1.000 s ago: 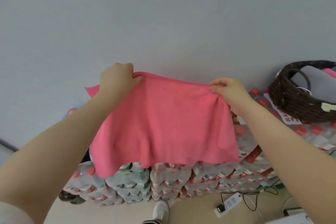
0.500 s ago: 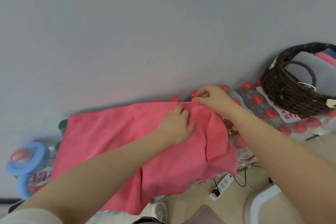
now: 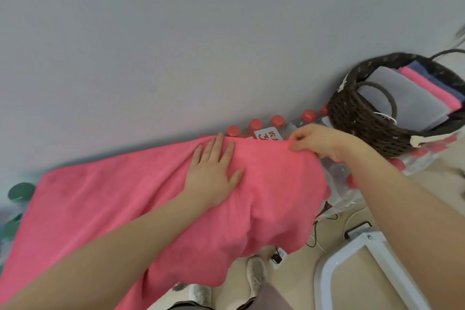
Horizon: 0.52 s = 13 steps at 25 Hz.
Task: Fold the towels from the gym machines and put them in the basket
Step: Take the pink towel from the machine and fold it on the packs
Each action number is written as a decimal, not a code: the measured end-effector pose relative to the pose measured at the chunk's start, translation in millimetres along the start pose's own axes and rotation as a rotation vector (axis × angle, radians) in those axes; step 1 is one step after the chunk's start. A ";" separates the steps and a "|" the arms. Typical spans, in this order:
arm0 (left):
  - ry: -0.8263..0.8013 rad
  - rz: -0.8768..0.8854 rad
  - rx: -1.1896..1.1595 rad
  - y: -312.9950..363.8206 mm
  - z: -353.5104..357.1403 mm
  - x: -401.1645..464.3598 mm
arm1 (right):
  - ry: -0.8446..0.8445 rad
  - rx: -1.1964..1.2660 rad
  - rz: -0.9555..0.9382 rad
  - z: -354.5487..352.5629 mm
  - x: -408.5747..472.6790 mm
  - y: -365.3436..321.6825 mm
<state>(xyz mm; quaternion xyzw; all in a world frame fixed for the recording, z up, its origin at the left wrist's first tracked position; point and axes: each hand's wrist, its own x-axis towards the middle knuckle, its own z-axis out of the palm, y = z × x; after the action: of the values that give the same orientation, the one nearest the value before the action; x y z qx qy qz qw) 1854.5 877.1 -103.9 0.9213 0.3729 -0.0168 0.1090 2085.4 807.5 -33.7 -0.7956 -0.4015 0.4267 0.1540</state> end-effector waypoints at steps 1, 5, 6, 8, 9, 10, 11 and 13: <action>0.007 -0.013 0.001 0.7 -0.1 0.4 | 0.084 -0.052 -0.034 -6.2 9.5 1.6; 0.042 -0.105 -0.028 3.7 -3.4 8.8 | 0.325 -0.548 -0.161 -24.3 45.0 -7.5; 0.063 -0.130 -0.035 4.1 -4.8 11.8 | 0.431 -0.623 -0.219 -25.4 48.5 -12.8; 0.114 -0.190 -0.041 6.0 -4.4 16.4 | 0.752 -0.840 -0.442 -22.7 56.1 -15.8; 0.145 -0.222 -0.059 7.2 -3.6 17.1 | 0.857 -0.950 -0.555 -18.0 59.9 -15.7; 0.176 -0.243 -0.094 8.1 -3.9 17.2 | 0.922 -1.014 -0.624 -12.3 62.5 -15.6; 0.208 -0.252 -0.153 8.3 -5.6 16.8 | 0.921 -1.026 -0.669 -4.8 64.0 -15.3; 0.269 -0.263 -0.279 7.3 -11.2 12.7 | 0.800 -0.940 -0.834 14.3 66.5 -21.4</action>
<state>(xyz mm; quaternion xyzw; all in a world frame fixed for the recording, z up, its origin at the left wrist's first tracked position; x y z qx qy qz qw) 1868.1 883.0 -93.1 0.8348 0.4995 0.1440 0.1815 2083.9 870.8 -66.4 -0.6537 -0.7237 -0.2061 0.0809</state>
